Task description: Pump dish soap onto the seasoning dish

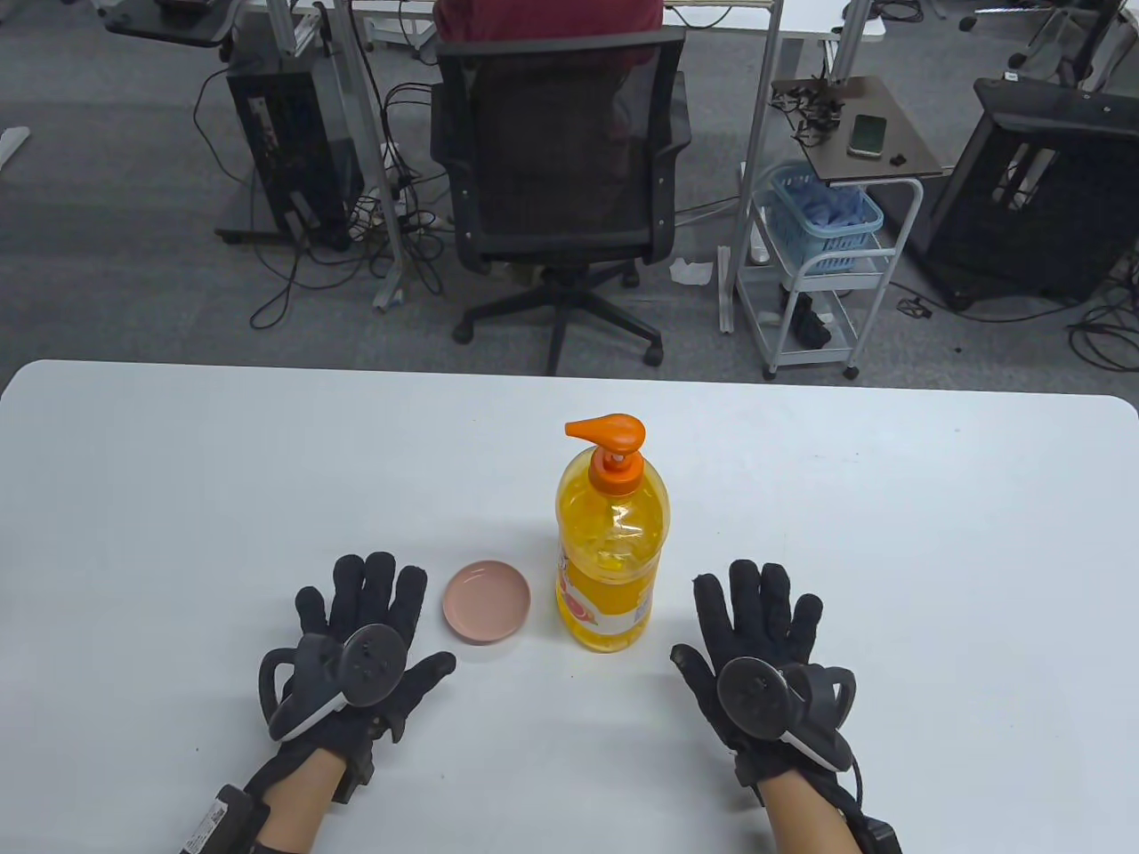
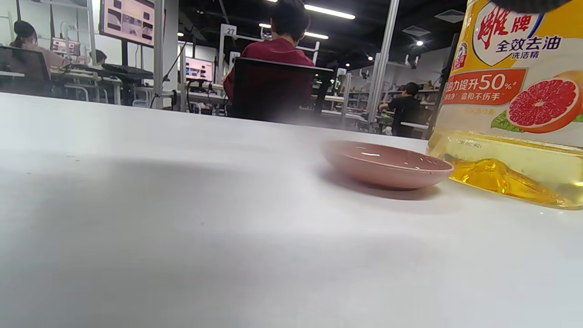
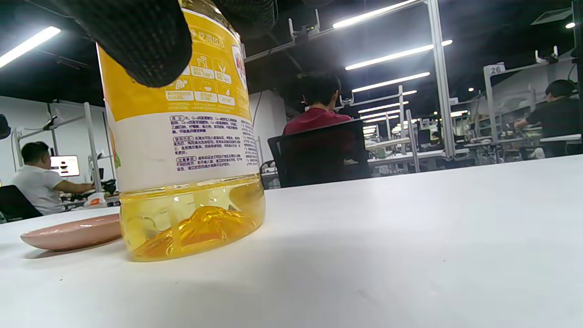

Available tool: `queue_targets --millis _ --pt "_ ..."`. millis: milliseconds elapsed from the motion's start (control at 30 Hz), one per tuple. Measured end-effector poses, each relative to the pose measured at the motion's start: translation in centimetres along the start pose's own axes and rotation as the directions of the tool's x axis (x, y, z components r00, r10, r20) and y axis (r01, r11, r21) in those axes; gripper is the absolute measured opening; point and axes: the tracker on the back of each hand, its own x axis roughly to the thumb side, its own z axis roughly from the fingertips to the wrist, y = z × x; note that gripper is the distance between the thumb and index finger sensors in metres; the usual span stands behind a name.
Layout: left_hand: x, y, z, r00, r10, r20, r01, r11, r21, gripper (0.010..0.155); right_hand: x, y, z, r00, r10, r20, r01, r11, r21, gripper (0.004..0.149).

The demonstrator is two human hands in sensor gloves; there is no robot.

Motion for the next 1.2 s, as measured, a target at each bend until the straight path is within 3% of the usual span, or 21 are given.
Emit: queue_targets --millis 333,1200 --pt "1.0 0.5 0.4 1.000 -0.008 0.026 0.007 0.999 0.033 0.094 0.2 0.0 0.3 1.000 -0.012 -0.014 0.012 1.000 0.009 0.079" --pt "0.0 -0.7 0.1 1.000 0.026 0.002 -0.026 0.999 -0.020 0.094 0.2 1.3 0.0 1.000 -0.014 -0.017 0.015 0.999 0.043 0.079"
